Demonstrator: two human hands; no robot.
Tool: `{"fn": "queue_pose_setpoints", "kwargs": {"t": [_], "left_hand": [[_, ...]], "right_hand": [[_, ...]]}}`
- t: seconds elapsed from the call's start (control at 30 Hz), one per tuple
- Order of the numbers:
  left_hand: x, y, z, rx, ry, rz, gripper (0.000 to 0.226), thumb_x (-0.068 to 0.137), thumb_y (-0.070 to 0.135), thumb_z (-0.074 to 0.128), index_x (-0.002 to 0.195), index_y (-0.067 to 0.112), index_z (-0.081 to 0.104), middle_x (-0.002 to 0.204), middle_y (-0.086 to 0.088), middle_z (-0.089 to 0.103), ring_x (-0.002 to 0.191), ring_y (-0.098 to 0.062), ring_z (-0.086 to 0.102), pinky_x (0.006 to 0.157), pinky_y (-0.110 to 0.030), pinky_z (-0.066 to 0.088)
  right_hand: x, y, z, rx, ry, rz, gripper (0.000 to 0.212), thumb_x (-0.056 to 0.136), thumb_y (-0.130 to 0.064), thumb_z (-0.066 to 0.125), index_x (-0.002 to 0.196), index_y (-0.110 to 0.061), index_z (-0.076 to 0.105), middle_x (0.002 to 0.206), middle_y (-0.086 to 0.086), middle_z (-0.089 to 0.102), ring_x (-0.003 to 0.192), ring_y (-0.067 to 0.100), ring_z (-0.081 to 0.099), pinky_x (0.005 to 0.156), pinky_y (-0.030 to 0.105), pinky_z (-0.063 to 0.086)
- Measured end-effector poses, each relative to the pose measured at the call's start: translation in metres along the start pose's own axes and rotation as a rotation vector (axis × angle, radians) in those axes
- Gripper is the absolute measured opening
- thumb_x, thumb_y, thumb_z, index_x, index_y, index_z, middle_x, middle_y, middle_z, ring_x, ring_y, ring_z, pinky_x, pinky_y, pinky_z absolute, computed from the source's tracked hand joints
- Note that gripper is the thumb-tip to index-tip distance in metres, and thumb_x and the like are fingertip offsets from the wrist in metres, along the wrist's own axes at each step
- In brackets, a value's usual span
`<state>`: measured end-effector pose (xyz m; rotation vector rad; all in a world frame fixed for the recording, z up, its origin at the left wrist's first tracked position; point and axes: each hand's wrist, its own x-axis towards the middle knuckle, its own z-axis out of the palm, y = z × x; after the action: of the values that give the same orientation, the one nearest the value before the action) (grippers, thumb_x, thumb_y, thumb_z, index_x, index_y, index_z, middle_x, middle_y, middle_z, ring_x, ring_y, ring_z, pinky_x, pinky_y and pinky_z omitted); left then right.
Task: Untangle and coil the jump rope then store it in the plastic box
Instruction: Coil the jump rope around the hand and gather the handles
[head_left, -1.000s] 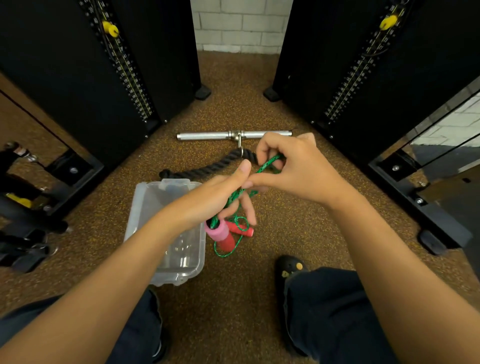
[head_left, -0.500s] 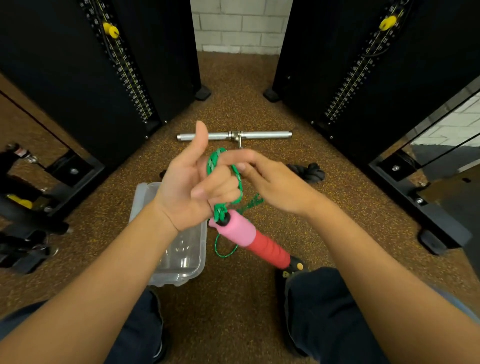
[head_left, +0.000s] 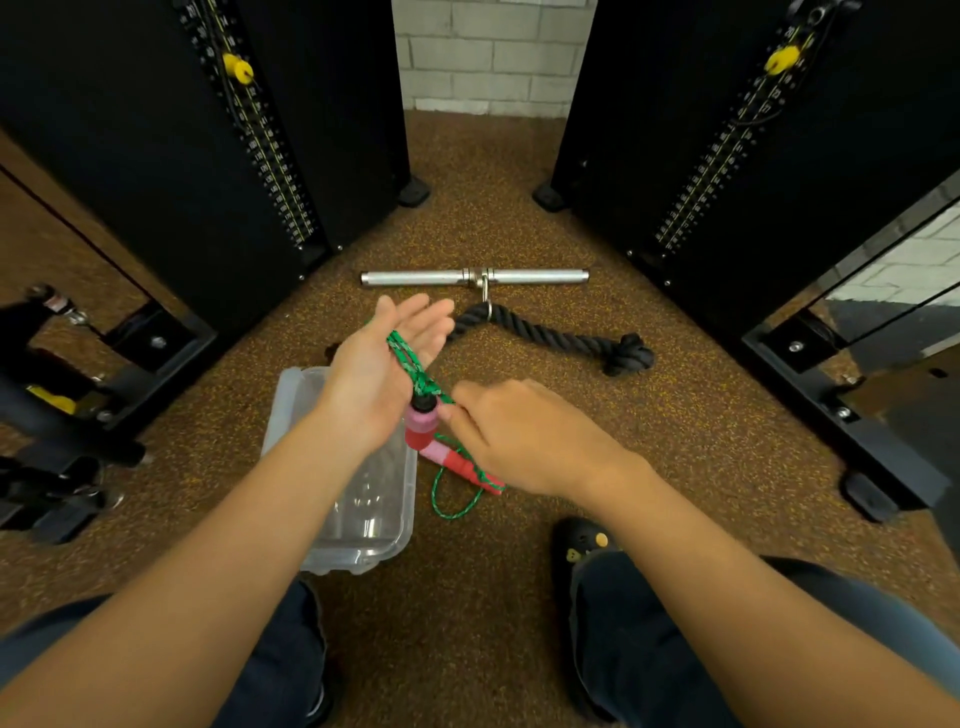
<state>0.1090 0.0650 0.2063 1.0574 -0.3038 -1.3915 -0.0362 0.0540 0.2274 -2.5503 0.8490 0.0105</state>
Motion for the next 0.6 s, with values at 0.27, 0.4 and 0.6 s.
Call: {"fn": "queue_pose_setpoints", "kwargs": {"t": [0.27,0.4,0.6], "left_hand": [[-0.007,-0.019,0.009,1.065,-0.062,0.274,0.036,0.099,0.028,0.03,0.089,0.014,0.061,0.08,0.003,0.059,0.072,0.003,0.053,0.063,-0.003,0.038],[-0.012,-0.015,0.015,1.059,-0.123,0.189,0.045,0.098,0.032,0.032,0.059,0.015,0.048,0.054,0.002,0.048,0.045,0.002,0.05,0.054,-0.009,0.036],[-0.016,0.001,0.018,1.235,-0.341,0.023,0.063,0.088,0.055,0.032,0.047,0.011,0.05,0.046,0.001,0.048,0.049,-0.012,0.048,0.066,-0.029,0.043]], "right_hand": [[0.005,0.018,-0.01,0.027,0.115,-0.004,0.019,0.091,-0.021,0.047,0.107,-0.02,0.056,0.073,-0.018,0.039,0.082,0.004,0.041,0.101,0.034,0.025],[0.007,0.032,-0.017,0.117,0.201,0.034,0.009,0.083,-0.016,0.054,0.087,-0.025,0.051,0.065,-0.017,0.041,0.075,0.007,0.045,0.096,0.036,0.034],[0.007,0.041,-0.027,0.347,0.24,0.073,0.011,0.08,-0.008,0.058,0.088,-0.015,0.055,0.072,-0.004,0.058,0.068,0.013,0.054,0.067,0.022,0.041]]}}
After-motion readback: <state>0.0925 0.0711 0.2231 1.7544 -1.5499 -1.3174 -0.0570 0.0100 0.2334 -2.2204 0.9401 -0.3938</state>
